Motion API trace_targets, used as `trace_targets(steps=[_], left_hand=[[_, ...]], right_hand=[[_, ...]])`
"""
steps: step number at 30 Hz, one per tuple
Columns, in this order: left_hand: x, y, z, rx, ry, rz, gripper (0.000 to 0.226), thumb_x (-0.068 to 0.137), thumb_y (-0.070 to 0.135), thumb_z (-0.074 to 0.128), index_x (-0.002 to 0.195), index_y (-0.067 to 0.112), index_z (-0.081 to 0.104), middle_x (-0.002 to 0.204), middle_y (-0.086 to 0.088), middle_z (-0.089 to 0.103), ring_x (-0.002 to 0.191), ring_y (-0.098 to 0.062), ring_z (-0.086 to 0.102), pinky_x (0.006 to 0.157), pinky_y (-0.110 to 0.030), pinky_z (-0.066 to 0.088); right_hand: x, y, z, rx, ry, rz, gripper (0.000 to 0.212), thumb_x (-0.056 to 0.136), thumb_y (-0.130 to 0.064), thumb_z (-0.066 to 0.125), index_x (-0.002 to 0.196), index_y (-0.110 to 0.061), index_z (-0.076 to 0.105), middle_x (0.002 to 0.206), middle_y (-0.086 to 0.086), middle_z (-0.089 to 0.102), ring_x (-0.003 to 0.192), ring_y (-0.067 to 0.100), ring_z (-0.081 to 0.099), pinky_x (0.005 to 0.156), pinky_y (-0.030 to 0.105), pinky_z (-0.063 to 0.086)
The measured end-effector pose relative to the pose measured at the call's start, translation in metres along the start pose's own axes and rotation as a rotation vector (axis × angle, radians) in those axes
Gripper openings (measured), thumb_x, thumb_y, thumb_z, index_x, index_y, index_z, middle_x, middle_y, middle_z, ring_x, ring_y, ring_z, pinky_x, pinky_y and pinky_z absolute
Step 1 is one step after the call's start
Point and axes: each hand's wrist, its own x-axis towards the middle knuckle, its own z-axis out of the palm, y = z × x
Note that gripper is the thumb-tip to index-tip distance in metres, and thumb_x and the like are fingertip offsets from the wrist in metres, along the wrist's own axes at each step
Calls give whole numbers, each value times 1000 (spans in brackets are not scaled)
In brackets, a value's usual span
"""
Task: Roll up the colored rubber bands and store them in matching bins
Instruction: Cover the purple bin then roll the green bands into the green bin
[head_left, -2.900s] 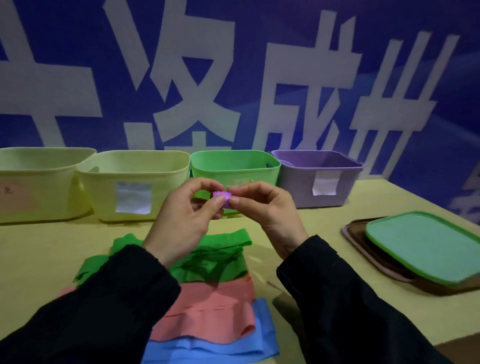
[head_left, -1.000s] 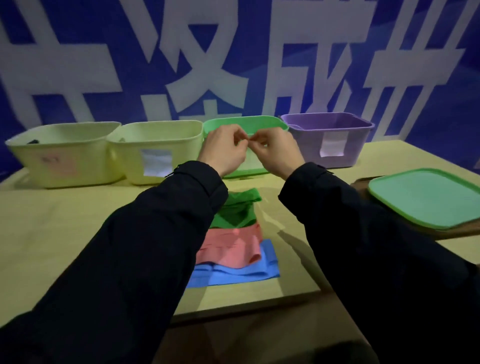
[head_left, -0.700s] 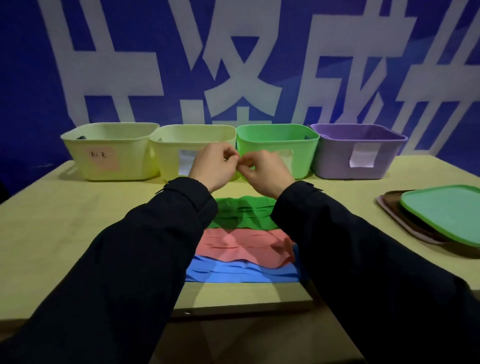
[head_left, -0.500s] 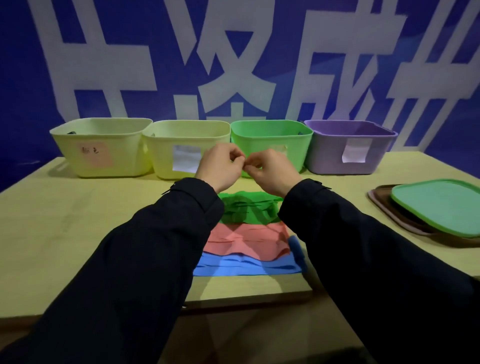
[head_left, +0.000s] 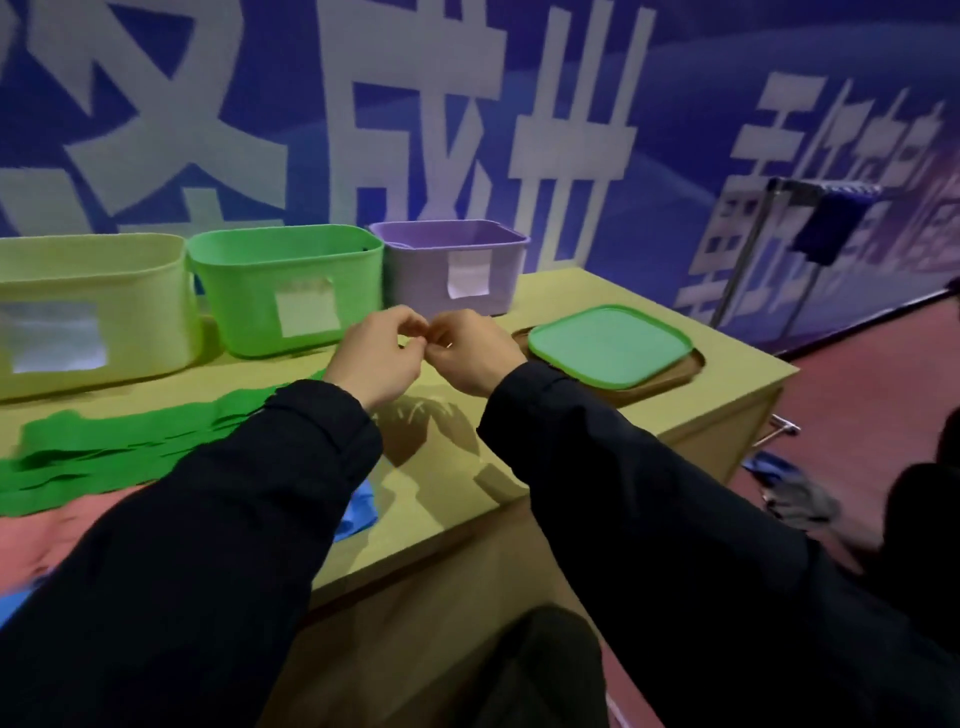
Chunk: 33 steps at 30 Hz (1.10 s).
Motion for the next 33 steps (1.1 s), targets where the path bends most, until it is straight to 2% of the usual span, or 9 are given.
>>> trace_targets(steps=[5,7,10,14,21,25,27,30,33], left_hand=[[2,27,33,-35,-122,63,34,98,24,59,132,20,62,131,0,65,113,-21,63,99,-38,51],[-1,32,43,-42,-142,63,34,98,24,59,132,20,62,132,0,64,111,-21,63,94,-37,51],[-4,36,52,-17,-158,59,34,99,24,58,132,20,62,133,-1,62,115,-21,60,100,-35,47],[-10,36,57,1,-190,40,34,98,26,59,132,21,62,135,-3,60,118,-23,59,102,-36,46],[-9,21,43,21,-198,-4,33,99,28,57,132,24,60,136,-1,58,108,-19,61,101,-36,47],[-9,18,44,-8,-208,-36,38,100,27,56,138,24,54,138,0,57,112,-19,61,102,-39,48],[-10,18,48,-50,-194,-94,52,101,24,53,151,22,38,135,-5,60,110,-23,63,99,-43,51],[-14,16,54,-64,-101,-175,75,103,20,48,159,29,0,98,-9,69,78,-24,65,70,-41,54],[-22,13,52,-37,7,-176,53,101,14,49,147,23,24,75,-1,58,61,-15,53,56,-31,40]], right_hand=[[-15,55,-24,-185,69,119,32,93,-33,55,122,-22,63,121,6,65,111,30,59,92,41,51],[-23,77,-27,-280,73,188,31,94,-30,52,124,-23,59,120,9,59,114,33,53,94,44,48],[-32,99,-27,-373,41,280,32,93,-27,53,126,-24,55,117,7,58,109,31,55,90,44,51],[-41,108,-21,-466,130,231,29,93,-21,50,122,-23,55,111,4,60,102,29,57,83,39,50],[-19,97,-36,-442,104,230,29,97,-23,52,124,-24,59,111,3,62,98,27,61,83,41,56],[-20,84,-38,-409,294,33,26,98,-32,54,120,-19,62,109,2,62,98,25,57,73,33,48],[-27,70,-32,-379,408,-144,22,95,-28,59,114,-17,65,105,1,63,96,23,58,71,34,47],[-40,41,-17,-210,486,-323,17,90,-20,64,106,-17,66,99,0,65,89,21,60,70,35,52],[-50,24,-1,-111,447,-428,22,90,-21,66,112,-18,63,105,0,66,91,19,61,72,35,54]])
